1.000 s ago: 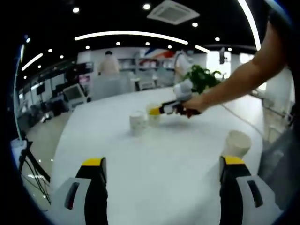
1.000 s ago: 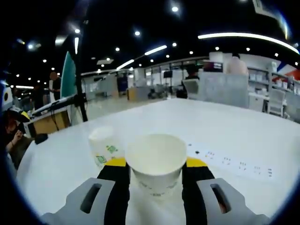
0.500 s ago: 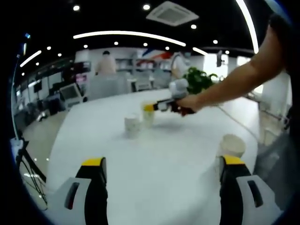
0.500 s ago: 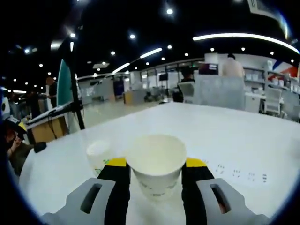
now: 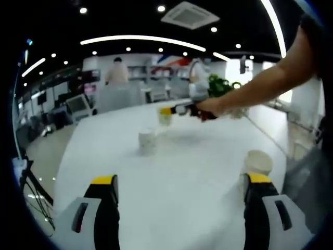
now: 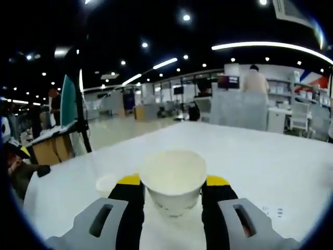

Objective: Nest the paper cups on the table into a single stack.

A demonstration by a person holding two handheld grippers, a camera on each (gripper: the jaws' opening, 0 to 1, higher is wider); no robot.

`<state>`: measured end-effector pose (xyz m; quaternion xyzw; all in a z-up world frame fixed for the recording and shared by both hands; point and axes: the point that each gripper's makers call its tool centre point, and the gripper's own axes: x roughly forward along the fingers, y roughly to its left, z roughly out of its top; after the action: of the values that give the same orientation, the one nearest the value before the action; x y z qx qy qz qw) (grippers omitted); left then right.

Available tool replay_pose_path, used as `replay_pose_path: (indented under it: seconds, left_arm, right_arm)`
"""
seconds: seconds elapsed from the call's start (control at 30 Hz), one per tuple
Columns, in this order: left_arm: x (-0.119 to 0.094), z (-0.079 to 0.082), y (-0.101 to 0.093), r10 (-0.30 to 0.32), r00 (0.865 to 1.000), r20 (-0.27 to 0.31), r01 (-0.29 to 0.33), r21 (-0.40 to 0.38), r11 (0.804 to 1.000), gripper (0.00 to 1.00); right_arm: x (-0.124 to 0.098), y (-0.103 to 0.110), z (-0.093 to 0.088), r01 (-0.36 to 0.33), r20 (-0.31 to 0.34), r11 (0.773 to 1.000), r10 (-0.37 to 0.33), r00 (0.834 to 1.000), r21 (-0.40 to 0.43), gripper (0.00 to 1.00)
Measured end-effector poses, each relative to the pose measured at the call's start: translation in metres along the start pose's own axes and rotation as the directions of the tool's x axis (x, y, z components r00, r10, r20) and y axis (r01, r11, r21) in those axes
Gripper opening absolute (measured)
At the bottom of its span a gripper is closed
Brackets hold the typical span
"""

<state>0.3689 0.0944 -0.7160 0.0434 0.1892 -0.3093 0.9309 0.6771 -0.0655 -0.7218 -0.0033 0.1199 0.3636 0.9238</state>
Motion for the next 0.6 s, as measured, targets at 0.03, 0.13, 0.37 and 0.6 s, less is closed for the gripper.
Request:
replay_pose_path:
  seconds: [0.03,0.13,0.37,0.6]
  left_arm:
    - [0.000,0.001,-0.001,0.001,1.000,-0.001,-0.001,0.000,1.000,0.99]
    - [-0.001,0.001,0.000,0.004,1.000,-0.002,-0.004,0.000,1.000,0.99]
    - [-0.001,0.004,-0.005,-0.003,1.000,-0.001,0.003,0.004,1.000,0.99]
    - [-0.002,0.006,-0.008,0.000,1.000,0.004,0.000,-0.003,1.000,0.99]
  right_arm:
    - [-0.001,-0.001,0.003,0.004,0.001,1.000,-0.004,1.000,0.007,0.41]
    - [-0.004,-0.002,0.013,0.002,0.008,1.000,-0.002,1.000,0.000,0.41]
    - [-0.011,-0.005,0.039,0.001,0.039,1.000,-0.001,0.999,0.003,0.40]
    - [-0.015,-0.003,0.050,-0.010,0.044,1.000,0.010,0.999,0.001,0.40]
